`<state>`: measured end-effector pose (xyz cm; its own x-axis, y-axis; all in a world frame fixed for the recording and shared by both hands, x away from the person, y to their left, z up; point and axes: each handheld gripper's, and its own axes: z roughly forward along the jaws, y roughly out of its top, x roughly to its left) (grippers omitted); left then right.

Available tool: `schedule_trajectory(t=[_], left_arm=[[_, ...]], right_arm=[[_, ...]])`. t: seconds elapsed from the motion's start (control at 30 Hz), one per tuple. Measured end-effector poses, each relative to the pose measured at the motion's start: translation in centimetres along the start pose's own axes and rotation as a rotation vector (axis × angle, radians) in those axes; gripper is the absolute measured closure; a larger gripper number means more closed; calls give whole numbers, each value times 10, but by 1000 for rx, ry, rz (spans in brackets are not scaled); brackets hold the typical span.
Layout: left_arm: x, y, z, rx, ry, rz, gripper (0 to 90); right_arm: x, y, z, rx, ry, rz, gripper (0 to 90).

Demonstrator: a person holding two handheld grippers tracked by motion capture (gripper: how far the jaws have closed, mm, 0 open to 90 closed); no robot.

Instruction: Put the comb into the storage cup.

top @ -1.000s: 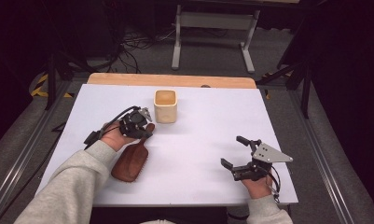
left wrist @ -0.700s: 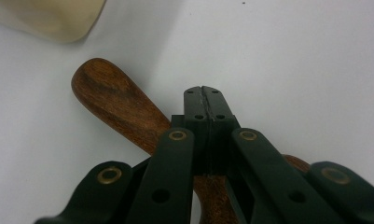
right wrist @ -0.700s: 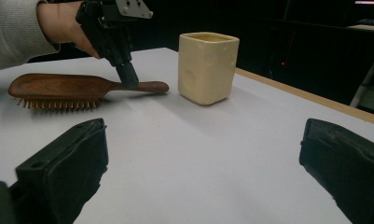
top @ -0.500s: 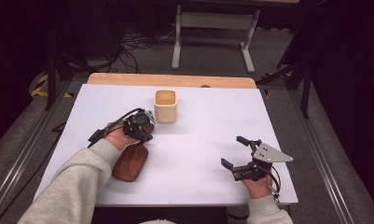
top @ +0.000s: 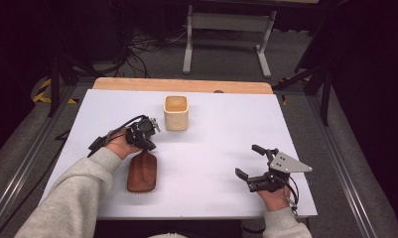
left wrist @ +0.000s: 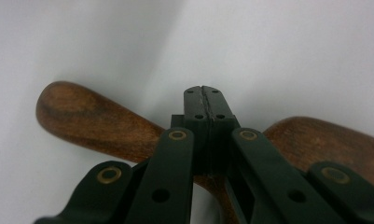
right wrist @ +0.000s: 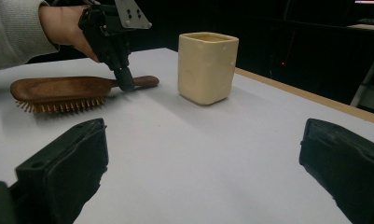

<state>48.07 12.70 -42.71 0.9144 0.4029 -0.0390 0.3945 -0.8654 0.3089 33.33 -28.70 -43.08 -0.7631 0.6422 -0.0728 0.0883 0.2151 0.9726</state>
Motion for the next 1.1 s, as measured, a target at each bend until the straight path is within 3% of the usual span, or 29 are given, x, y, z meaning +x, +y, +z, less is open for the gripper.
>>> schedule_trajectory(t=[0.13, 0.53, 1.1], left_arm=[[0, -7, 0, 29, 10, -1, 900], [0, -28, -11, 32, 18, -23, 900], [-3, -62, -20, 34, -2, -58, 900]], right_arm=[[0, 0, 0, 1, 1, -4, 18], [1, 0, 1, 0, 4, -1, 18], [2, 0, 2, -1, 9, 1, 18]])
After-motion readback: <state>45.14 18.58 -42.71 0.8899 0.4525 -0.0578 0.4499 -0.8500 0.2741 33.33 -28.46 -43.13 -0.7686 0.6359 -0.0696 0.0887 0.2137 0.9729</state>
